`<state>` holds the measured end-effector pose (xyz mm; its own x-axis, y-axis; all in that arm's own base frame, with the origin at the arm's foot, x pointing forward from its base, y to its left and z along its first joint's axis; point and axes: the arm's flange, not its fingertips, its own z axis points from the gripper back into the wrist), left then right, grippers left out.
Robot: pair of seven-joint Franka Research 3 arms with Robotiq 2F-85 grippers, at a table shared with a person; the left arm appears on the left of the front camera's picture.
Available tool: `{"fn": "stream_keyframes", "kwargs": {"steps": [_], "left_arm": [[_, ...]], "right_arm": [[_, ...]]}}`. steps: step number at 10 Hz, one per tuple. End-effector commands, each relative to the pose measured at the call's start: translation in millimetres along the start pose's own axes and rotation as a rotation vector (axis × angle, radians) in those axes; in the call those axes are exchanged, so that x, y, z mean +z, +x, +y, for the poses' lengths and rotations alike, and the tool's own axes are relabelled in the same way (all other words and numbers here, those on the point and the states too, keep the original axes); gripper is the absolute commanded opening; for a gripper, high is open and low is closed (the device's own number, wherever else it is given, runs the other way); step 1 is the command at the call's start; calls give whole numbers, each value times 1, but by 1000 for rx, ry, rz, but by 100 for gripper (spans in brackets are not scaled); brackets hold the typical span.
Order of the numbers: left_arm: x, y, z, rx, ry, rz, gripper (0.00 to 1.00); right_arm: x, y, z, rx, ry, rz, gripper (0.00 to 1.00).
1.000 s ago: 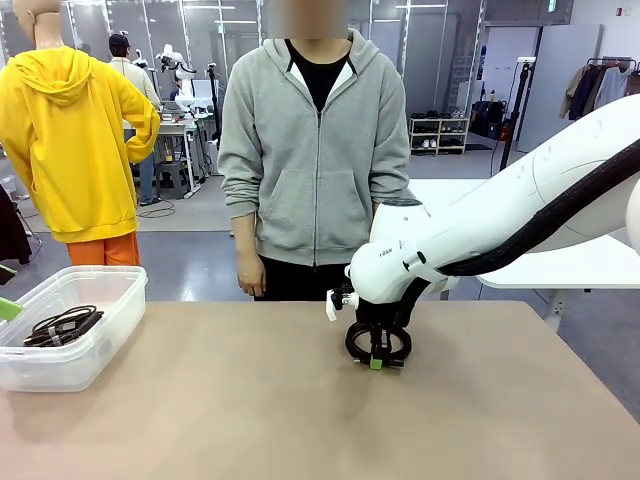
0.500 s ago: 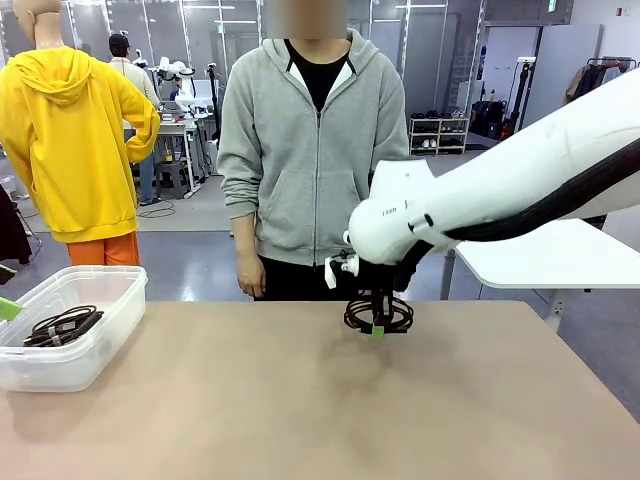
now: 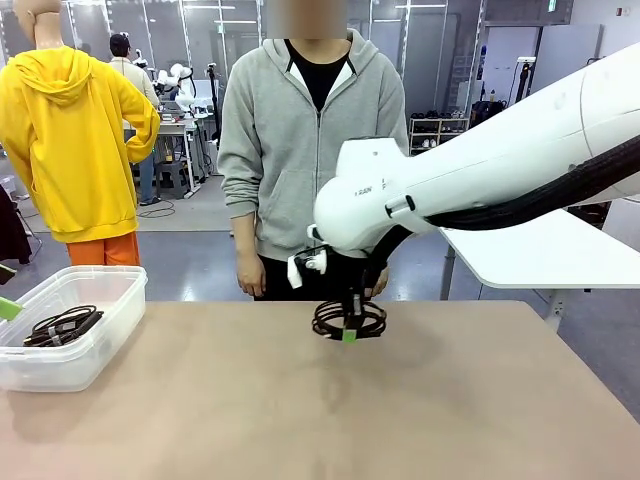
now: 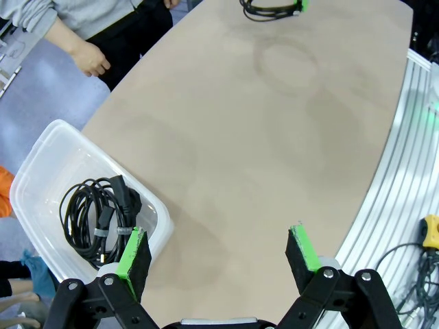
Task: Organize and store the cables.
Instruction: Place the USB Extension Cable into the Organizing box.
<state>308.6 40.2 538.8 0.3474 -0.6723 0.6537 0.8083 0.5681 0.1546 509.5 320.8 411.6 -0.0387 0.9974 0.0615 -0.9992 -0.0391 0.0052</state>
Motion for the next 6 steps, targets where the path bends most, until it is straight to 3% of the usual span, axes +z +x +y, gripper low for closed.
{"fn": "stream_keyframes", "kwargs": {"steps": [1,4,6], "left_arm": [[1,3,-1,15,16,3,100],[1,3,-1,15,16,3,100],[1,3,-1,15,16,3,100]], "right_arm": [[-17,17,32,-11,-28,-29,4],[-61,45,70,-13,-58,-32,4],[-86,57,77,-10,2,-40,4]]}}
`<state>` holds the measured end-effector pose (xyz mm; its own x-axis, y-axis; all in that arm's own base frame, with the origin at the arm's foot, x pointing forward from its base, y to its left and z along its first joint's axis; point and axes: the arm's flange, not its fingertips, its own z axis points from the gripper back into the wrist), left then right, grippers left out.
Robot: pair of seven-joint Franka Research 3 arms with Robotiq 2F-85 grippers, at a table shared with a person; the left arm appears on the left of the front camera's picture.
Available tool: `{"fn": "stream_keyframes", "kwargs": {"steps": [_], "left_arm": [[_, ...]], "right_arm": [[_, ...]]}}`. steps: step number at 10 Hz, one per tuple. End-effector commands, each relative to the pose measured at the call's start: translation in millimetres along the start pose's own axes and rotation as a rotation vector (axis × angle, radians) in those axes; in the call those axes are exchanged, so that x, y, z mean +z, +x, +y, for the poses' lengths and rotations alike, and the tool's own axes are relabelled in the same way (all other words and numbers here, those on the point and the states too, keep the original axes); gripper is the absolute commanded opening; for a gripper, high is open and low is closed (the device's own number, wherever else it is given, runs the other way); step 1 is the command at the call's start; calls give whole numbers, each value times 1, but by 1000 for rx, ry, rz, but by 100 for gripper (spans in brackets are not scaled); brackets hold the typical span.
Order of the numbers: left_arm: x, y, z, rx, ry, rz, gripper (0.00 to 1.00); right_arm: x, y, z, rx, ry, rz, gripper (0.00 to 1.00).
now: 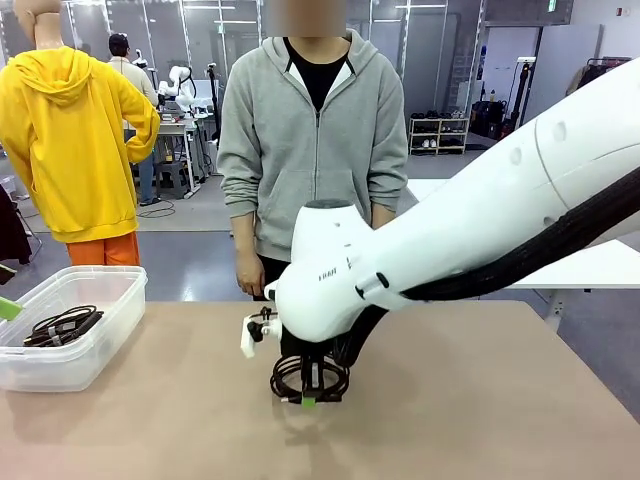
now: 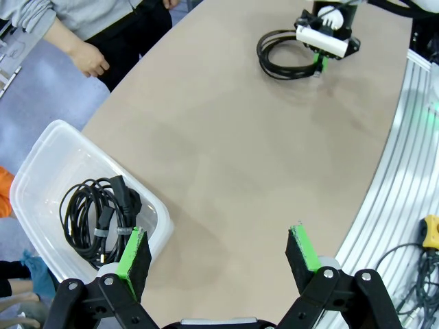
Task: Organize and store the cables.
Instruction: Place the USB Extension Cable into the Organizing box.
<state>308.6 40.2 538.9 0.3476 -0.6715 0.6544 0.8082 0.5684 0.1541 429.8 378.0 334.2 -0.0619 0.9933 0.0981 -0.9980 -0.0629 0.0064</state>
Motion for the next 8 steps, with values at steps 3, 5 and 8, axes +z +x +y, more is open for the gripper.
{"fn": "stream_keyframes", "kwargs": {"steps": [3,5,8], "left_arm": [[1,3,-1,14,16,4,100],[1,3,-1,14,16,4,100],[1,3,-1,14,16,4,100]], "right_arm": [[6,-5,6,-47,-26,-29,29],[12,-4,11,-27,5,-42,64],[21,-17,14,-62,-11,-69,100]]}}
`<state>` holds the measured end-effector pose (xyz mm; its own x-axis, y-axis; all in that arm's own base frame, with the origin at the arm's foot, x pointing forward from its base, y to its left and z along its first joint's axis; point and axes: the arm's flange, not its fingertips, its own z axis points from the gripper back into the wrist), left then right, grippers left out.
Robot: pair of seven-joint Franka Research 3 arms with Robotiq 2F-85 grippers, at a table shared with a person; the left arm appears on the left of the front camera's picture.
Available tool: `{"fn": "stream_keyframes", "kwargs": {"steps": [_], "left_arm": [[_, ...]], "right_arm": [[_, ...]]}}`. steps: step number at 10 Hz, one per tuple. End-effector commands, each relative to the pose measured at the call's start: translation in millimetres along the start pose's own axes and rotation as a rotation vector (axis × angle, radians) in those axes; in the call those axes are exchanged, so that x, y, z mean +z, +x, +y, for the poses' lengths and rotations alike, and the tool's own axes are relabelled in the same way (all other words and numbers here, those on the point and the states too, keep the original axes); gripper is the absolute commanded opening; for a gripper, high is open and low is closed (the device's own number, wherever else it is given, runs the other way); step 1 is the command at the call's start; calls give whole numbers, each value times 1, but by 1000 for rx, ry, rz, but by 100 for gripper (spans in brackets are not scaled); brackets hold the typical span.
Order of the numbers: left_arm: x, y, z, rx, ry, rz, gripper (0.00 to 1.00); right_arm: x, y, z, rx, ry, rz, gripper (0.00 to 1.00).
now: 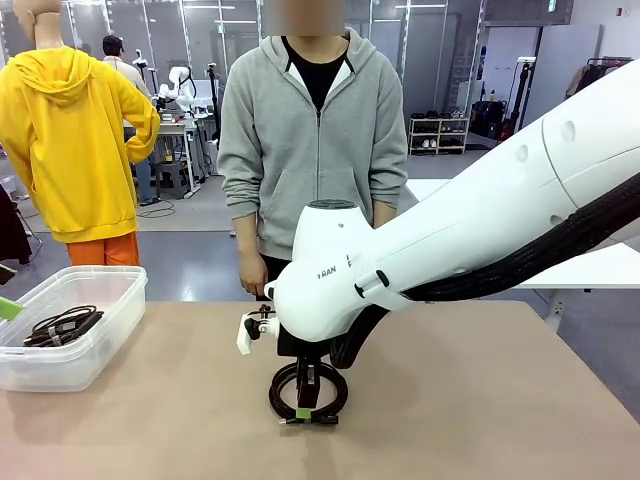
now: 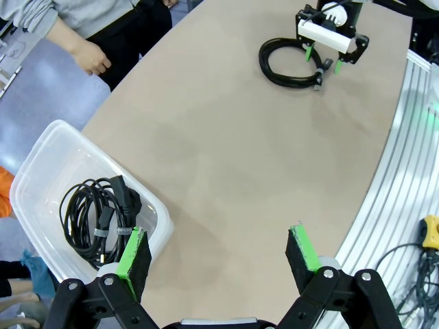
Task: Organize and store the cables.
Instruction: Place the USB Extension Cable into the Organizing box.
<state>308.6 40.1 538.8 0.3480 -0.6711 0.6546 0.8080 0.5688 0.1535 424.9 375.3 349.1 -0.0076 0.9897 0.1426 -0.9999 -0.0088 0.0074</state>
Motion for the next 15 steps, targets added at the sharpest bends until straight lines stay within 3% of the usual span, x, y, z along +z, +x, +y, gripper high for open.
{"fn": "stream_keyframes", "kwargs": {"steps": [1,2,3,5,9,12,15], "left_arm": [[0,0,0,0,0,0,100],[-2,5,-9,-32,9,1,100],[-14,15,-20,-56,0,12,100],[-43,39,-40,-100,-17,47,100],[-115,103,-86,-209,-68,112,100],[-186,147,-134,-360,-135,168,100],[-237,172,-167,-437,-142,219,100]], "right_arm": [[19,-29,10,-27,-26,-54,100],[33,-48,11,-47,-46,-84,92],[48,-73,13,-59,-55,-134,100],[78,-129,28,-131,-126,-211,100],[109,-238,71,-302,-236,-275,100],[123,-327,101,-435,-314,-384,100],[123,-392,115,-507,-361,-478,100]]}}
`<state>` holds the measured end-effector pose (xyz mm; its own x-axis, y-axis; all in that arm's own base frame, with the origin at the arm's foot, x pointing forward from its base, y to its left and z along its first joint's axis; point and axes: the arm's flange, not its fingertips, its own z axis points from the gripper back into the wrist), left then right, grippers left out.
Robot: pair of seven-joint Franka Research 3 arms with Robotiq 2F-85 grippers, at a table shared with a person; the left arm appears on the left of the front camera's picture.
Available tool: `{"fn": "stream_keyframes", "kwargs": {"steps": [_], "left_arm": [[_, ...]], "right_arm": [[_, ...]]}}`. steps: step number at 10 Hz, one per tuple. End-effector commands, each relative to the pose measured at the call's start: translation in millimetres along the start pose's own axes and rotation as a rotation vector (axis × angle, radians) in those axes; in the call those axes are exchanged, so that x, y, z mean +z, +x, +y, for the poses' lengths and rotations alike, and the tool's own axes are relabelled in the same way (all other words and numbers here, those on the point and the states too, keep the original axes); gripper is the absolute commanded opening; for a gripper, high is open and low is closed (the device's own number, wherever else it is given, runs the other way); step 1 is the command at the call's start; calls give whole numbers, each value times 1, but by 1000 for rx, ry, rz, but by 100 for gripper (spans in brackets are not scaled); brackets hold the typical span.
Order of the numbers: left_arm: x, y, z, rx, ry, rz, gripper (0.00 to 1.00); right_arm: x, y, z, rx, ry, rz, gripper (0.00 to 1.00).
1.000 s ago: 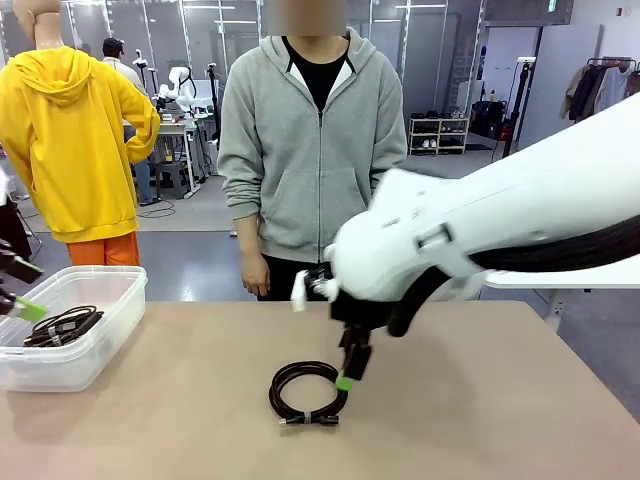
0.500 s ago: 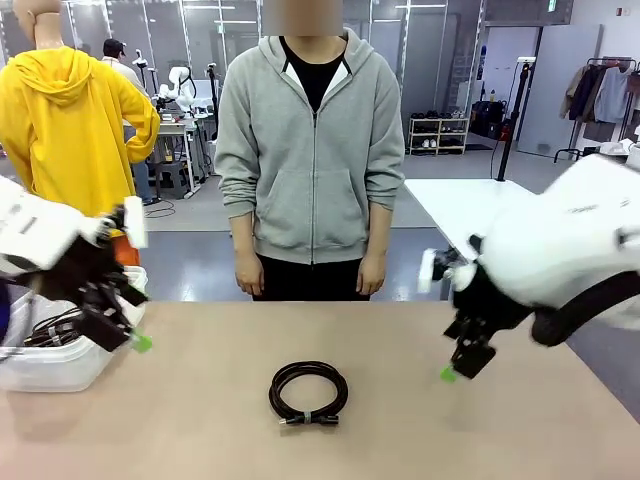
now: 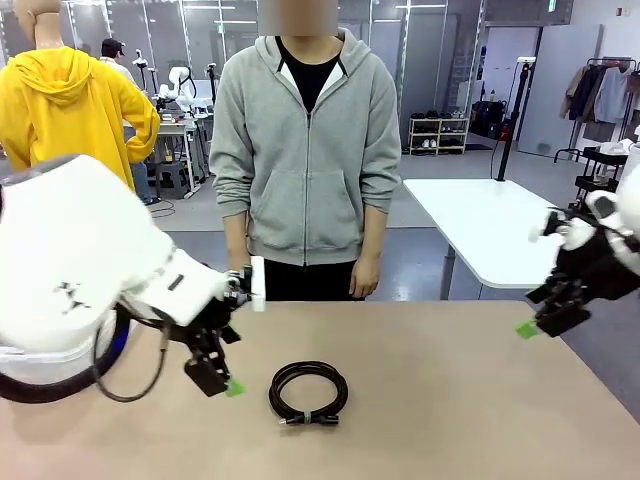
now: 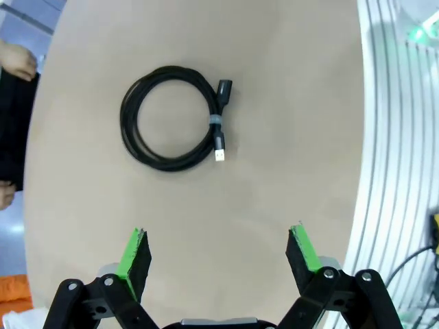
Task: Organize and store the cables.
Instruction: Place the USB Extension Cable into the Organizing box.
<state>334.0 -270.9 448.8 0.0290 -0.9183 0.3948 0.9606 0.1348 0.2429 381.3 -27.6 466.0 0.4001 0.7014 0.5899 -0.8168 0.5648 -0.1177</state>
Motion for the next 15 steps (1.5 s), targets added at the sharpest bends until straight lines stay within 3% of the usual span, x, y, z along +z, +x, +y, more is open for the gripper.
{"fn": "stream_keyframes", "kwargs": {"steps": [1,3,4,11,15], "left_arm": [[-18,25,9,-6,20,32,100],[-35,44,11,-13,28,45,100],[-38,47,14,-2,34,46,100],[-40,43,10,-12,-9,41,100],[-100,76,19,-42,-87,156,100]], "right_arm": [[-5,-74,55,-6,-6,-65,100],[-5,-91,44,6,12,-82,100],[16,-36,-20,-32,-17,-39,100],[16,-36,-20,-32,-17,-39,100],[16,-36,-20,-32,-17,-39,100]]}}
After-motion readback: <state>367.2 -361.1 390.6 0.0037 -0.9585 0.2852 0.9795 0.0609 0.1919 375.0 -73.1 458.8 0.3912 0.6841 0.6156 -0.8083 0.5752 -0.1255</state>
